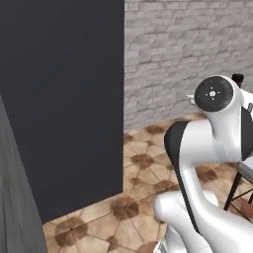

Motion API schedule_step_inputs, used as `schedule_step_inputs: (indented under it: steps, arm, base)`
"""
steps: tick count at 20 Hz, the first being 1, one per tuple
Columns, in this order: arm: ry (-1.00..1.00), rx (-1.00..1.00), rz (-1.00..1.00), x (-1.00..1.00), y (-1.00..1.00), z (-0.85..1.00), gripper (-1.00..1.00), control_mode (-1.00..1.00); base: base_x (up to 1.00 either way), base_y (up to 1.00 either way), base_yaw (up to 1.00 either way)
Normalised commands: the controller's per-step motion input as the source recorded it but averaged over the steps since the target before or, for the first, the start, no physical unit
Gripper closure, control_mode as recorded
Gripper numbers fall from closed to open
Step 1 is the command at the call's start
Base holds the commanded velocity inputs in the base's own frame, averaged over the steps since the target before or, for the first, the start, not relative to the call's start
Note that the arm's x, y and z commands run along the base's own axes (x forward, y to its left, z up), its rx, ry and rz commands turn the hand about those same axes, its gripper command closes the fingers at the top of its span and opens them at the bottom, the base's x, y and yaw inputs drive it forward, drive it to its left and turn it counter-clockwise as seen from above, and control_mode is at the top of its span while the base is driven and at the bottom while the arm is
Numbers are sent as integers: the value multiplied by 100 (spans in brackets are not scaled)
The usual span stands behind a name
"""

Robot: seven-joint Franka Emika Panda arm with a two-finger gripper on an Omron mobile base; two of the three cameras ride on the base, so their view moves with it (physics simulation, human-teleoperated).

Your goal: Move the ketchup and condiment bottle from the cabinet to the dining counter.

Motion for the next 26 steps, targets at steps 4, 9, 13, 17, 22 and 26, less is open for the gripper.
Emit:
schedule_step_inputs:
  steps: [4,9,13,17,22,26]
  arm:
    - [0,0,0,0,0,0,100,100]
    - [0,0,0,0,0,0,100,100]
    - [0,0,0,0,0,0,100,100]
    - [0,0,0,0,0,0,100,100]
    - [0,0,0,0,0,0,100,100]
    - [0,0,0,0,0,0,100,100]
  base:
    - [63,17,-36]
    - [58,15,-41]
    - [52,11,-46]
    - [53,10,-45]
    - [59,4,-38]
    - [69,2,-27]
